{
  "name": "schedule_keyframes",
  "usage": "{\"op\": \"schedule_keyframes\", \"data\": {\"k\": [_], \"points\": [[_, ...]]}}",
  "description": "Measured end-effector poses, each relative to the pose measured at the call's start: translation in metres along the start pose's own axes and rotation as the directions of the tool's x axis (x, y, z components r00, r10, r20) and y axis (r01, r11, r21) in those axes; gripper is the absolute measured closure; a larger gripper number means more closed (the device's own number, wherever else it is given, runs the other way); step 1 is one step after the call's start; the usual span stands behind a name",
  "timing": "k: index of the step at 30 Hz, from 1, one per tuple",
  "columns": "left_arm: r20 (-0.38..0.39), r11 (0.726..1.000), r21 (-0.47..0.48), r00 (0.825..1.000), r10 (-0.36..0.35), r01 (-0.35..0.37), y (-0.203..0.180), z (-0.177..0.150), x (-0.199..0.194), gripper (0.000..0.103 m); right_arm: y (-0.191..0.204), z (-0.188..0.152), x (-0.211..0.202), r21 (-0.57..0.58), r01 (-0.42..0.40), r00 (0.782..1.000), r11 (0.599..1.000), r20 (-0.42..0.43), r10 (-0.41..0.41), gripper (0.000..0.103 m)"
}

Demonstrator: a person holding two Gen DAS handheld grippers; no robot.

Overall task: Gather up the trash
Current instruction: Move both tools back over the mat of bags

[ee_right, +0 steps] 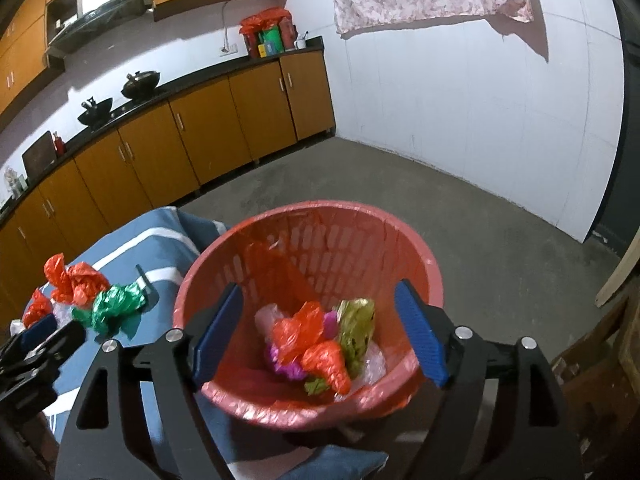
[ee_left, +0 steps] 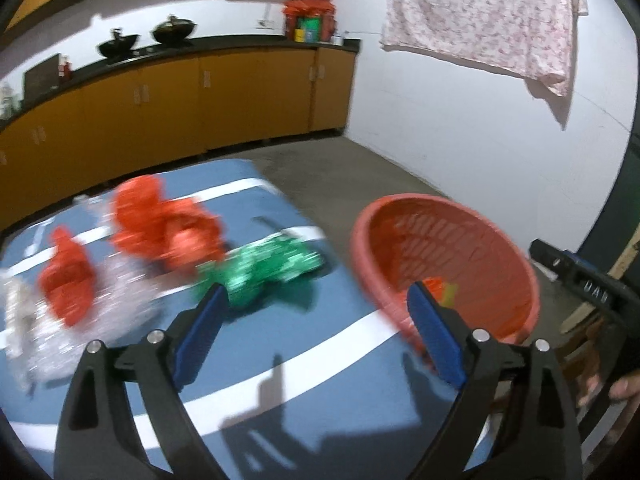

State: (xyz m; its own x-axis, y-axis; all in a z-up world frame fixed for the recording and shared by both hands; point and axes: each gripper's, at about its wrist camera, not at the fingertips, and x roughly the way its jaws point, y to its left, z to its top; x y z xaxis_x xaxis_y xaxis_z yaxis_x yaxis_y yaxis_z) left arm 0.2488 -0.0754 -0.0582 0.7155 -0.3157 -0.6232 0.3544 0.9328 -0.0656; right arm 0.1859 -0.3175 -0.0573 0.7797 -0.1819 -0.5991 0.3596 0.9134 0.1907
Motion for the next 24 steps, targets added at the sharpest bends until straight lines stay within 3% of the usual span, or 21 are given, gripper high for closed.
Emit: {"op": "schedule_keyframes", "data": {"k": [6,10,14,18,20,24], "points": [[0.009,0.989,-0.057,0.991,0.137,-0.136,0.055,-0.028,-0.039,0.014,0.03,-0.013,-0.007,-0.046,-0.03,0.999,0.998,-0.016,0.03,0.025],[0.022,0.962,-0.115,0.968,0.25,-0.246,0.099,-0.04,-0.064,0.014,0.058,-0.02,-0.008,-0.094,-0.057,0.998,0.994,-0.028,0.054,0.025],[0.009,0.903,-0.195,0.92,0.393,-0.384,0.16,-0.045,-0.078,0.014,0.087,-0.024,-0.005,-0.12,-0.095,0.995,0.988,-0.044,0.09,0.025],[-0.021,0.846,-0.257,0.878,0.477,-0.466,0.205,-0.046,-0.082,0.014,0.124,-0.027,0.006,-0.154,-0.131,0.99,0.979,-0.063,0.123,0.028],[-0.042,0.822,-0.289,0.865,0.501,-0.49,0.228,-0.046,-0.081,0.014,0.145,-0.028,0.012,-0.172,-0.147,0.988,0.974,-0.069,0.137,0.03],[-0.085,0.799,-0.328,0.858,0.506,-0.504,0.258,-0.043,-0.072,0.014,0.185,-0.027,0.031,-0.19,-0.177,0.983,0.966,-0.088,0.162,0.03]]}}
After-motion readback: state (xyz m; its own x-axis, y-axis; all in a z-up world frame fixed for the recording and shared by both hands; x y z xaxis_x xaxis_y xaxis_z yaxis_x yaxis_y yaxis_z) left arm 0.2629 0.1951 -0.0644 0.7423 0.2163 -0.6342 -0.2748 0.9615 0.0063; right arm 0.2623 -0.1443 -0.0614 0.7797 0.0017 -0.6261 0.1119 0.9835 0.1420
